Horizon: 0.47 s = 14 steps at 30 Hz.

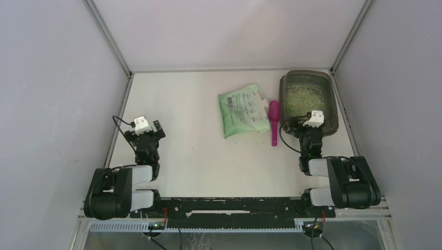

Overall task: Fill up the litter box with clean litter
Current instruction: Reset both arms

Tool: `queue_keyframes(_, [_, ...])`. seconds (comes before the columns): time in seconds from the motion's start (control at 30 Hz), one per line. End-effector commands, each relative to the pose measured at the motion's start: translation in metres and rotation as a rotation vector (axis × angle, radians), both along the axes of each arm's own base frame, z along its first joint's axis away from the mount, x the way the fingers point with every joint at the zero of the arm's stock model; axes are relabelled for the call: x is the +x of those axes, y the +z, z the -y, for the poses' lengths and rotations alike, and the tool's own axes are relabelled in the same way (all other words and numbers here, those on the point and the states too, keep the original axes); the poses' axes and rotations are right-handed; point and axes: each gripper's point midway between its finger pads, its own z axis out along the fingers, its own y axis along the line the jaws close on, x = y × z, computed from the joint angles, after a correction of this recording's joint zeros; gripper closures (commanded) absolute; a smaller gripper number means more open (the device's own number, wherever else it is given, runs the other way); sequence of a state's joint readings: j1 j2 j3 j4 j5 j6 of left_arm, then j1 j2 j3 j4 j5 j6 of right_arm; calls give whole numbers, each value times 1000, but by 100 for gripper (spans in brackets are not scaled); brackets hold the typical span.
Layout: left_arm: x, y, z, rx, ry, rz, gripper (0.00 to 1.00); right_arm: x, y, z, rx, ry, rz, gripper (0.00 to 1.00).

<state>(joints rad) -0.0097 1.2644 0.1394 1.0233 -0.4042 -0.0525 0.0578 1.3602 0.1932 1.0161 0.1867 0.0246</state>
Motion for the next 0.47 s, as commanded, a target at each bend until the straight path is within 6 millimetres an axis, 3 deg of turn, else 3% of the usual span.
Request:
queue_keyframes(0.0, [15,31,0,5,-8,96,0,9,14,-2,18,21,34,1])
queue_keyframes(0.43, [14,32,0,5,-8,103,0,9,13,-3,18,23,29,1])
